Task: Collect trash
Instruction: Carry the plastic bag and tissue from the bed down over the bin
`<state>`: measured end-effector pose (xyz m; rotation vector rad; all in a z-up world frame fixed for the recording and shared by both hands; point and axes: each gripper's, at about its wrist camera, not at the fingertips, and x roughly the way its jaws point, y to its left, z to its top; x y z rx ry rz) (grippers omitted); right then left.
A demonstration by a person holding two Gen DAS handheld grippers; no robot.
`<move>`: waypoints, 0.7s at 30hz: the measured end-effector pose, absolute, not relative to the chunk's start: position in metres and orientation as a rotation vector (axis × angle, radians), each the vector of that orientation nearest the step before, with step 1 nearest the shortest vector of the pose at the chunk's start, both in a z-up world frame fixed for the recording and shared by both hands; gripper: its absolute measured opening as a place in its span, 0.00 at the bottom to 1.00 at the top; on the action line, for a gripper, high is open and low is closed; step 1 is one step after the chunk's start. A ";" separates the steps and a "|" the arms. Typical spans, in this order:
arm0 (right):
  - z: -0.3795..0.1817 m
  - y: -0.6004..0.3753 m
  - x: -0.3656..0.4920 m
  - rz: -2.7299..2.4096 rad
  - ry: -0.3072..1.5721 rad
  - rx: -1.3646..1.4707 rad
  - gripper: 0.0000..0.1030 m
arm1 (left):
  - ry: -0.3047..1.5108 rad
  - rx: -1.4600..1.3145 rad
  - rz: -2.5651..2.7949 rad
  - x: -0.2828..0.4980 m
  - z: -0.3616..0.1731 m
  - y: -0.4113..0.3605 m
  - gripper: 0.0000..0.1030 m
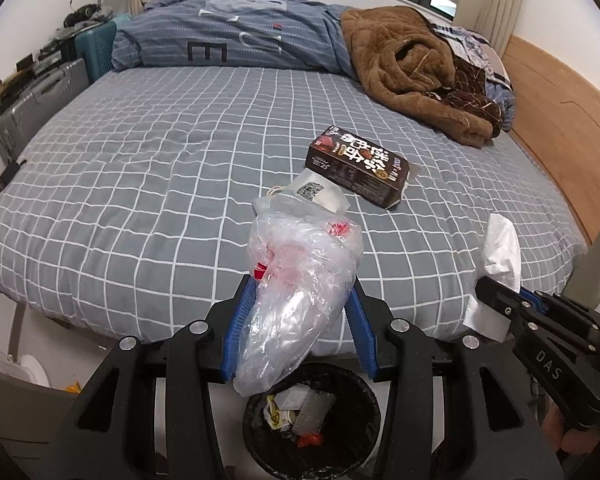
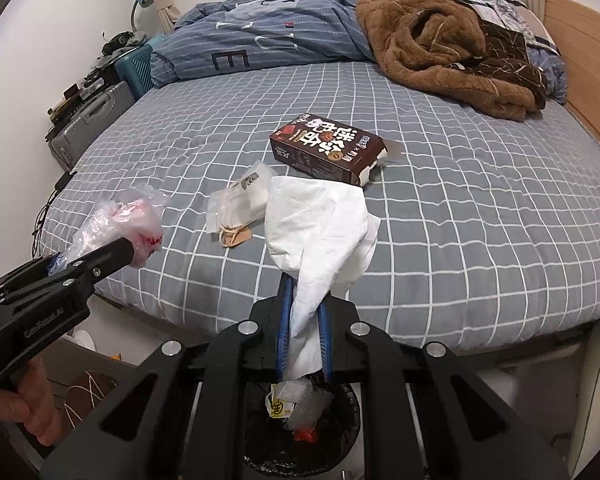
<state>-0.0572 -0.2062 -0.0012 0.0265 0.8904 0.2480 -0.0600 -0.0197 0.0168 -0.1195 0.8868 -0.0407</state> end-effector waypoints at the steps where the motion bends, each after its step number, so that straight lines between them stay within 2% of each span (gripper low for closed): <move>1: -0.001 -0.206 -0.059 0.247 0.890 0.027 0.12 | 0.882 -0.116 -0.044 -0.064 0.018 -0.021 0.43; 21: -0.002 -0.202 -0.094 0.257 0.883 0.026 0.12 | 0.874 -0.120 -0.092 -0.107 0.017 -0.028 0.43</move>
